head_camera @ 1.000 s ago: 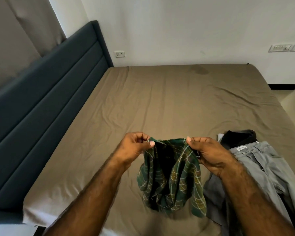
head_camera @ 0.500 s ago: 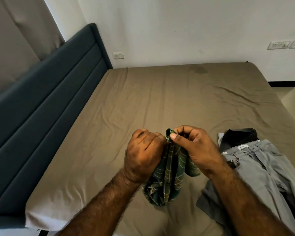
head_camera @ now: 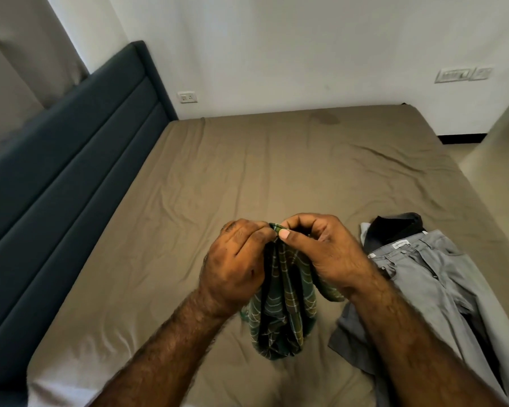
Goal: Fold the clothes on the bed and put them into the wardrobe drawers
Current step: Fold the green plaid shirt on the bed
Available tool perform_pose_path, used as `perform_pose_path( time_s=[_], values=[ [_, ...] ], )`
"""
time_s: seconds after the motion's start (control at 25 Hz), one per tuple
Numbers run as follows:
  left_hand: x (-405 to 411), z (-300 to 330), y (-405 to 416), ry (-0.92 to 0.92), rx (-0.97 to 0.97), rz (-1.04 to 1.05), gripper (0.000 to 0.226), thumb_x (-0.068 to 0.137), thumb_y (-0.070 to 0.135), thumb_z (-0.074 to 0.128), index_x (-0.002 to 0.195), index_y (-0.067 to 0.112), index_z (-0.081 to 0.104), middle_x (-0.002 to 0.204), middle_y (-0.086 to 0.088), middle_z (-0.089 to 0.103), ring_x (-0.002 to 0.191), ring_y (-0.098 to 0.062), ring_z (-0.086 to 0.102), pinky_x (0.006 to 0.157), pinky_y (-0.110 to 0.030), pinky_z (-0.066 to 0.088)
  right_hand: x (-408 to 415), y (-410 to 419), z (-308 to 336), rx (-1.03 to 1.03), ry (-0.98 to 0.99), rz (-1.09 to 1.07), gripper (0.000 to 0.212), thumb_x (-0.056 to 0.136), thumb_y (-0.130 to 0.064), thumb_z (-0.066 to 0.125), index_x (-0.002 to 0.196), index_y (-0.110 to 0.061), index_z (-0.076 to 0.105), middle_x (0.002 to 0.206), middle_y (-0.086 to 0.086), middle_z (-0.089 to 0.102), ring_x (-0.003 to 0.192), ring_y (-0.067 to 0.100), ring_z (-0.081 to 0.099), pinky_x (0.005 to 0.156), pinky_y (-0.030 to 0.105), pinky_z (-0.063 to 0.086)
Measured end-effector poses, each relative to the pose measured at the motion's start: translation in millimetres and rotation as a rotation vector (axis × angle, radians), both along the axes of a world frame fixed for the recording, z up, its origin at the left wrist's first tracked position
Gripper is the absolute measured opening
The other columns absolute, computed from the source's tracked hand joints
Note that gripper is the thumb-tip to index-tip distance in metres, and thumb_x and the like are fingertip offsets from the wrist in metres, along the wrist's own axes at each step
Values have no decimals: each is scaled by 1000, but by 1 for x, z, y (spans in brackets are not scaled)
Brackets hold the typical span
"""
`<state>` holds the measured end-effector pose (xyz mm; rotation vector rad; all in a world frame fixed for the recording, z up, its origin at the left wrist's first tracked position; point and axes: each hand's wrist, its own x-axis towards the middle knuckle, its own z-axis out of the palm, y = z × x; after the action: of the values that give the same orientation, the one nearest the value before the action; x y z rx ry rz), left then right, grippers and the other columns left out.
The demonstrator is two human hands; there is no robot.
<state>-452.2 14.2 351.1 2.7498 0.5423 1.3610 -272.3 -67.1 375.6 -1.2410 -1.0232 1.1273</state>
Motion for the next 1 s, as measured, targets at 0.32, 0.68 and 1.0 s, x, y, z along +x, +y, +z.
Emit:
perform_pose_path(
  time_s=[0.32, 0.68, 1.0],
  values=[
    [7, -7, -16, -119, 43, 13, 10, 96, -1, 69, 93, -8, 76, 97, -17, 73, 83, -30, 69, 77, -45, 55, -8, -14, -3, -3, 410, 7, 24, 78, -15, 82, 99, -2, 77, 95, 18, 76, 86, 29, 73, 83, 38, 63],
    [10, 10, 2, 37, -478, -253, 26, 102, 18, 60, 121, 5, 73, 113, 1, 73, 105, -16, 69, 91, -38, 55, 4, -29, 10, 64, -54, -40, 5, 95, -15, 73, 95, -15, 78, 91, 11, 77, 83, 25, 74, 77, 35, 62],
    [11, 28, -5, 131, -242, -176, 10, 99, 11, 64, 101, 3, 69, 93, -3, 67, 84, -18, 60, 79, -29, 48, 23, -32, 31, 107, -581, -33, 7, 97, -23, 74, 96, -25, 81, 87, -10, 77, 84, 12, 75, 75, 37, 63]
  ],
)
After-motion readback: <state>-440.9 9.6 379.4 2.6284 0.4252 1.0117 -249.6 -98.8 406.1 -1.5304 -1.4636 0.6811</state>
